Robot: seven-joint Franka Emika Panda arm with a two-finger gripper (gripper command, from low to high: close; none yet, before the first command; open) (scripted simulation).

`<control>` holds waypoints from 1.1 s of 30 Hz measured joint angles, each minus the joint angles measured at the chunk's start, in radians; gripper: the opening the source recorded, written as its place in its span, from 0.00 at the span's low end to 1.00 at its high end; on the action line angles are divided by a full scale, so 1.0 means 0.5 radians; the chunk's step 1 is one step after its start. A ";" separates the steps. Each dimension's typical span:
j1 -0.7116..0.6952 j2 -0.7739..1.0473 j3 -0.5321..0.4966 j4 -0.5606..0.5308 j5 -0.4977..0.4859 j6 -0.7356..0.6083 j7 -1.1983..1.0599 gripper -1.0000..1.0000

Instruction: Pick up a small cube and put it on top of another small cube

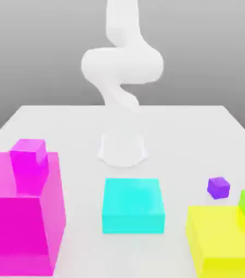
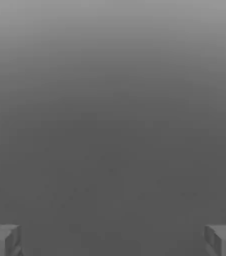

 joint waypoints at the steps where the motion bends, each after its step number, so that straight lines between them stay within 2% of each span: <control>1: 0.022 0.072 0.060 -0.052 0.015 0.053 0.052 0.50; 12: 0.282 0.848 0.737 -0.593 0.091 0.613 0.670 0.50; 16: 0.401 1.181 0.982 -0.804 0.023 0.841 0.988 0.50; 19: 0.523 1.422 1.097 -0.952 -0.105 0.997 1.264 0.50; 21: 0.616 1.556 1.034 -0.974 -0.295 1.082 1.451 0.50; 23: 0.719 1.675 0.879 -0.955 -0.518 1.156 1.628 0.50; 26: 0.939 1.838 0.587 -0.910 -0.823 1.264 1.861 0.50; 30: 1.287 2.042 0.175 -0.852 -1.098 1.420 2.073 0.50; 31: 1.333 2.068 0.122 -0.844 -1.129 1.440 2.098 0.00; 33: 1.333 2.068 0.122 -0.844 -1.129 1.440 2.098 0.00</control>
